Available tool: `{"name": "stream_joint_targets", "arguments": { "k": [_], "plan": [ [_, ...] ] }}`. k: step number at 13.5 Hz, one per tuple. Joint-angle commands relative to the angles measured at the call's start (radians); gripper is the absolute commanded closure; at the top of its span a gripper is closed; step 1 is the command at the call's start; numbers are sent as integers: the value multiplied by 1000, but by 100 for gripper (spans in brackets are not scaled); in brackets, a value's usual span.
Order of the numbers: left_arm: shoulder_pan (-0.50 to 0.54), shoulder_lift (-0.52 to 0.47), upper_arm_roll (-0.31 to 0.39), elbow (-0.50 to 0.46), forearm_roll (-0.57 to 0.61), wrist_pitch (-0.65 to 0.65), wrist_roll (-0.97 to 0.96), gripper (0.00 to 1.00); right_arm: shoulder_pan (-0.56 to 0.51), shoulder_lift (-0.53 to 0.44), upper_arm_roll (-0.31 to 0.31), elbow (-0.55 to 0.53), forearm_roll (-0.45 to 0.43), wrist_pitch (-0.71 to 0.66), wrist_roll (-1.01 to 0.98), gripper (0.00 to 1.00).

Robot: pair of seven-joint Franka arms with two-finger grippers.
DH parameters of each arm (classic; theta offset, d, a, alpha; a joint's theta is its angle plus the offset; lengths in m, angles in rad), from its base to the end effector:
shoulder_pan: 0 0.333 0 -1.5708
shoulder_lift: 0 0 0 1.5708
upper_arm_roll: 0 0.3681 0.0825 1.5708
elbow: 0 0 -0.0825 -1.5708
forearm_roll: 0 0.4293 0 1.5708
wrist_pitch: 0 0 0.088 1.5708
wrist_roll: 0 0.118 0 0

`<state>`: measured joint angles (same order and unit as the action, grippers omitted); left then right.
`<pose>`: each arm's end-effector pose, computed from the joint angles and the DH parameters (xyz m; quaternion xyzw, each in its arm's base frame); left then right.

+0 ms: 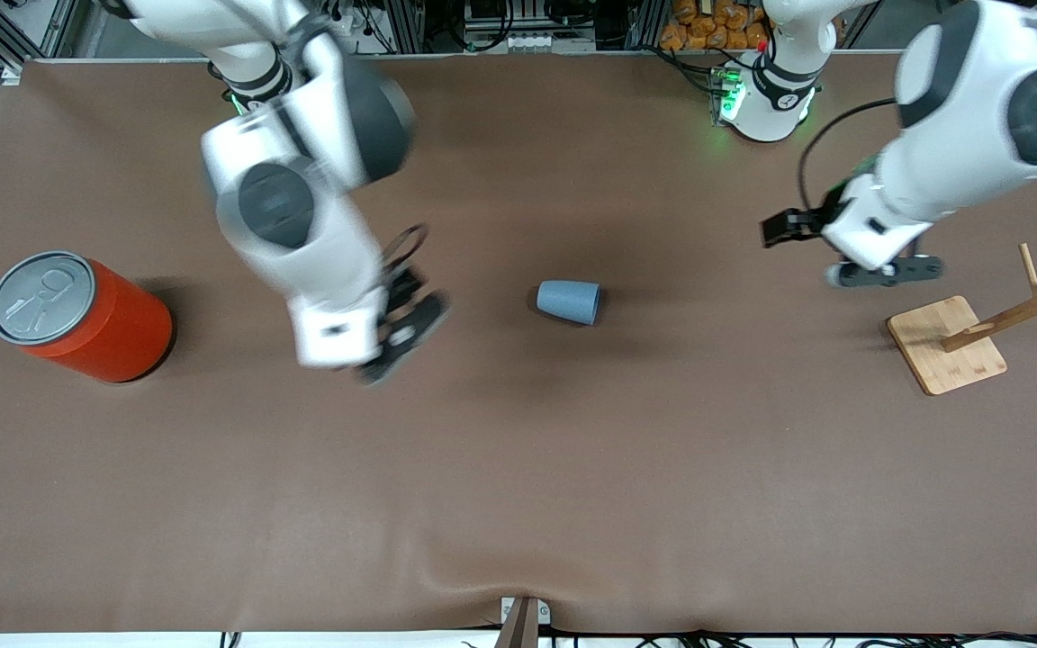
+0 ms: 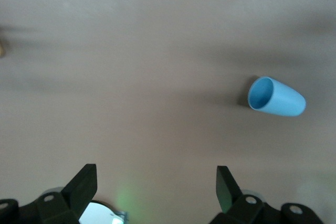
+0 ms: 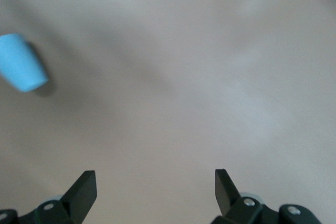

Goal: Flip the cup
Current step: 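Retract the right arm while the left gripper reaches the cup's base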

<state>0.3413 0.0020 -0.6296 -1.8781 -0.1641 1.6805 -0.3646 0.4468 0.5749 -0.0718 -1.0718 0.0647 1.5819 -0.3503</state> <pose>0.5516 -0.1817 0.5174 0.9903 0.0548 -0.1198 0.0447 0.7202 0.3093 0.5241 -0.9331 -0.3580 0.0320 0.0122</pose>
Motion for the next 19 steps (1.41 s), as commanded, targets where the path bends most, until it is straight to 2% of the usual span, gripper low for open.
{"name": "stream_joint_targets", "arguments": {
  "k": [1,3,5,8,9,10,11,13,16,18,19],
  "plan": [
    [7,82,-24,-1,-86,24,-22,0,-185,-41,26,-27,24,-45,-44,0],
    [-7,99,-44,-3,-115,45,-24,0,-235,-73,-2,-27,12,-59,-64,0],
    [-40,159,-45,-6,-136,54,-22,0,-279,-104,-20,-27,17,-60,-65,0],
    [-87,223,-45,-61,-152,129,-22,0,-252,-179,-137,-46,29,-72,-56,0],
    [-90,234,-45,-88,-182,171,-22,0,-222,-219,-195,-100,47,-76,-3,0],
    [-90,236,-47,-125,-230,223,-14,0,-211,-260,-259,-147,119,-79,73,0],
    [-90,239,-47,-148,-283,260,2,0,-218,-303,-285,-198,150,-80,143,0],
    [-87,254,-47,-162,-385,269,24,0,-278,-349,-278,-238,155,-100,244,0],
    [-73,265,-45,-209,-487,271,94,0,-277,-415,-261,-238,132,-172,507,0],
    [-39,282,-44,-243,-572,271,217,0,-331,-478,-159,-249,25,-177,539,0],
    [-30,289,-44,-254,-609,271,264,0,-345,-534,-143,-302,11,-174,537,0]
  ]
}}
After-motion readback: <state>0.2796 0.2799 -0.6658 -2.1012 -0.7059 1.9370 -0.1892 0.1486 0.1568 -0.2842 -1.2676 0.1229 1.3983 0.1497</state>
